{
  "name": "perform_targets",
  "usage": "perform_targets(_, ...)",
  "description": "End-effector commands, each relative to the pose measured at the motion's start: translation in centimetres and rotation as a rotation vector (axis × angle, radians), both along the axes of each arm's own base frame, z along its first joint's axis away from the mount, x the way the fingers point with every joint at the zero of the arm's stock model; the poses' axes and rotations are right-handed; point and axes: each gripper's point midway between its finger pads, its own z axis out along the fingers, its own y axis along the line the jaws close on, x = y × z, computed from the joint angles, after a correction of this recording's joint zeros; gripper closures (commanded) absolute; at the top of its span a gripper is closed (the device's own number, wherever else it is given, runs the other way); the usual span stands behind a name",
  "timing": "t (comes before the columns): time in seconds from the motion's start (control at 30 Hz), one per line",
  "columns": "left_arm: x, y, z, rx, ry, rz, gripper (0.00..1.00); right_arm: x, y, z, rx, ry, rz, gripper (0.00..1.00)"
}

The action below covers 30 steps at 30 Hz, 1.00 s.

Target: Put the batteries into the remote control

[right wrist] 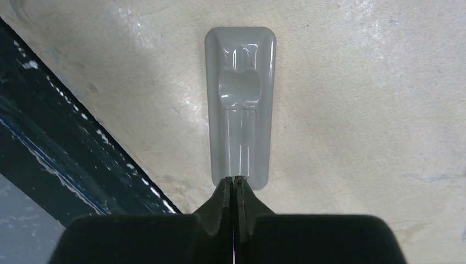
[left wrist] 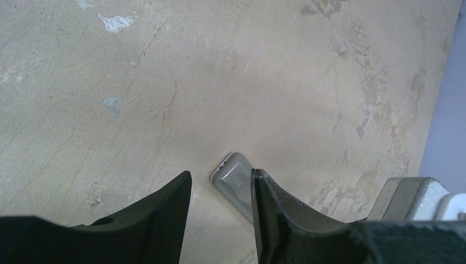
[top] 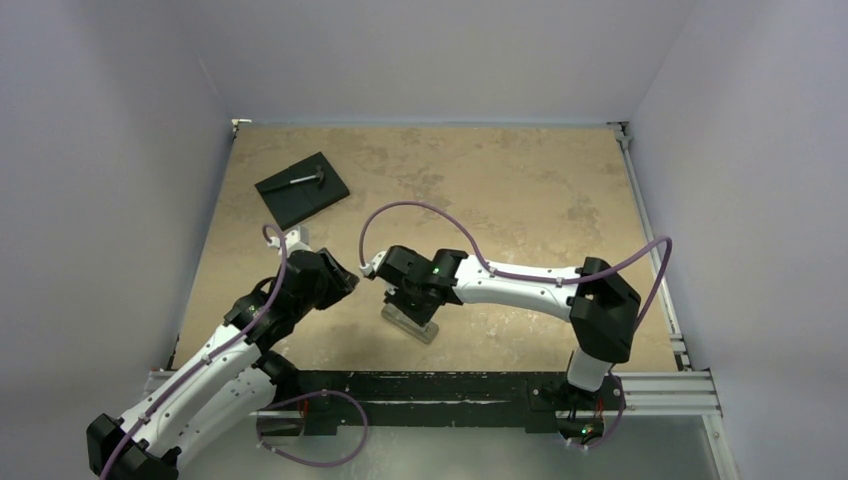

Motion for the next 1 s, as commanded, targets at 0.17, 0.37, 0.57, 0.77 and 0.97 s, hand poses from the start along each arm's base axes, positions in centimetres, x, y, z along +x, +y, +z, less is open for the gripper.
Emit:
perform_targets(0.17,0.5,-0.5,0.7,-0.008,-0.031,-0.023,0.57,-0.5,0.0,-0.3,0.035,0.009,-0.023,1.00)
perform_targets(0.37,0.5,-0.5,0.7,-0.012,-0.032,-0.023,0.57,-0.4,0.2,-1.0,0.033,0.013,-0.025,1.00)
perform_targets(0.57,0.4,-0.5,0.7,-0.008,-0.030,-0.024,0.57,-0.3,0.2,-1.8,0.019,0.015,-0.028,1.00)
perform_targets(0.77,0.4,-0.5,0.6,-0.007,-0.029,-0.025,0.57,-0.1,0.1,-2.6,0.009,0.019,-0.033,1.00)
perform_targets(0.97,0.4,-0.4,0.4,-0.006,-0.023,-0.022,0.57,-0.2,-0.3,-3.5,-0.008,0.033,-0.035,1.00)
